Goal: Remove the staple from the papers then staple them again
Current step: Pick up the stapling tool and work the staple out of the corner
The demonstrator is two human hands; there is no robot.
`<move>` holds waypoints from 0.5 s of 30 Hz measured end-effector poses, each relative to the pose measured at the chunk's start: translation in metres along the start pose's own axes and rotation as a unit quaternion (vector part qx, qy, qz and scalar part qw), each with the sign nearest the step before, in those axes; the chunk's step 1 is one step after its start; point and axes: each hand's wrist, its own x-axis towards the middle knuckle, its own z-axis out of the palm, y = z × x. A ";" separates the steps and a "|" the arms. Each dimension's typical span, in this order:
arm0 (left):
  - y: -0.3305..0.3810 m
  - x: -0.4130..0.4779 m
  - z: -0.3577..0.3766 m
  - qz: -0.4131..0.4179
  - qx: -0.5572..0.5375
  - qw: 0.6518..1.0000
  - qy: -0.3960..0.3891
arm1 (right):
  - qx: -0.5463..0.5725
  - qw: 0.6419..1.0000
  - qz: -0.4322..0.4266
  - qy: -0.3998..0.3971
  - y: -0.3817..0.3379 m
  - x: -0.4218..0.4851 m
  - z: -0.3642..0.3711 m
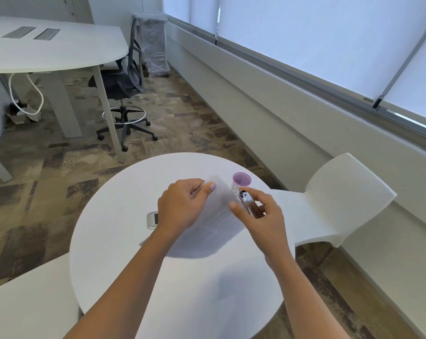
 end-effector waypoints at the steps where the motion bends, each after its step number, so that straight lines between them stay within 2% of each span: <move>1: 0.000 0.001 0.000 0.004 0.000 1.000 -0.007 | -0.011 1.000 -0.021 -0.005 -0.002 0.003 -0.001; 6: 0.004 0.003 0.002 0.053 -0.036 0.997 -0.043 | -0.050 0.994 -0.091 -0.041 -0.010 0.018 0.001; 8: 0.006 0.002 0.003 0.070 -0.083 0.993 -0.050 | -0.095 0.988 -0.122 -0.026 -0.006 0.022 0.003; 10: 0.008 -0.002 0.003 0.084 -0.098 0.992 0.005 | -0.131 0.980 -0.146 0.016 -0.002 0.022 0.006; 11: 0.009 -0.006 0.005 0.082 -0.081 0.991 0.066 | -0.140 0.976 -0.160 0.040 0.000 0.020 0.007; 12: 0.011 -0.011 0.007 0.057 -0.084 0.986 0.132 | -0.143 0.971 -0.177 0.066 0.001 0.018 0.009; 13: 0.015 -0.017 0.008 -0.005 -0.125 0.975 0.186 | -0.146 0.965 -0.199 0.091 0.002 0.016 0.010; 14: 0.021 -0.024 0.008 -0.095 -0.202 0.953 0.205 | -0.156 0.954 -0.229 0.116 0.003 0.013 0.011; 15: 0.028 -0.029 0.007 -0.197 -0.294 0.918 0.179 | -0.173 0.939 -0.265 0.137 0.004 0.011 0.012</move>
